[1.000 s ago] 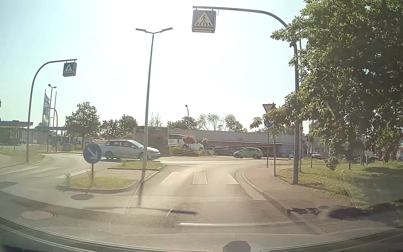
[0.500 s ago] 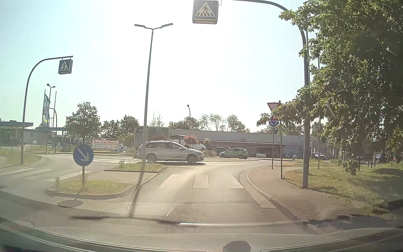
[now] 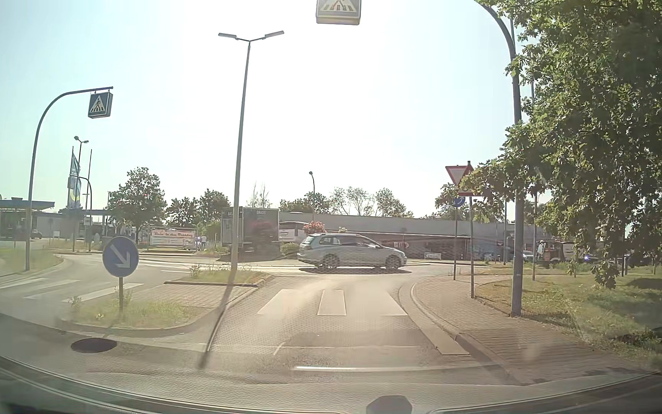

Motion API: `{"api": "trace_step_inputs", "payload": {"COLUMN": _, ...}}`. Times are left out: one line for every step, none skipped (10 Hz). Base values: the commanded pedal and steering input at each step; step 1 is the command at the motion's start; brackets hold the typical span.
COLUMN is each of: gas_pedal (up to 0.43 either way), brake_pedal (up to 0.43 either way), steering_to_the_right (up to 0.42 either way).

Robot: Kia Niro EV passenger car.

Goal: Follow the waypoints while adhering to traffic rules and regulations

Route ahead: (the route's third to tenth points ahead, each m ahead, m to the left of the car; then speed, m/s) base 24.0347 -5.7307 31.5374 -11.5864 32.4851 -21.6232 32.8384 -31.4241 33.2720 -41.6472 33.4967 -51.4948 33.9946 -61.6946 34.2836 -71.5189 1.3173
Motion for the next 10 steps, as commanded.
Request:
{"api": "trace_step_inputs", "payload": {"gas_pedal": 0.0, "brake_pedal": 0.03, "steering_to_the_right": -0.022}}
{"api": "trace_step_inputs", "payload": {"gas_pedal": 0.02, "brake_pedal": 0.03, "steering_to_the_right": -0.031}}
{"api": "trace_step_inputs", "payload": {"gas_pedal": 0.22, "brake_pedal": 0.03, "steering_to_the_right": -0.04}}
{"api": "trace_step_inputs", "payload": {"gas_pedal": 0.26, "brake_pedal": 0.03, "steering_to_the_right": -0.053}}
{"api": "trace_step_inputs", "payload": {"gas_pedal": 0.26, "brake_pedal": 0.03, "steering_to_the_right": -0.059}}
{"api": "trace_step_inputs", "payload": {"gas_pedal": 0.26, "brake_pedal": 0.03, "steering_to_the_right": -0.06}}
{"api": "trace_step_inputs", "payload": {"gas_pedal": 0.228, "brake_pedal": 0.03, "steering_to_the_right": -0.059}}
{"api": "trace_step_inputs", "payload": {"gas_pedal": 0.209, "brake_pedal": 0.03, "steering_to_the_right": -0.059}}
{"api": "trace_step_inputs", "payload": {"gas_pedal": 0.197, "brake_pedal": 0.03, "steering_to_the_right": -0.058}}
{"api": "trace_step_inputs", "payload": {"gas_pedal": 0.177, "brake_pedal": 0.03, "steering_to_the_right": -0.056}}
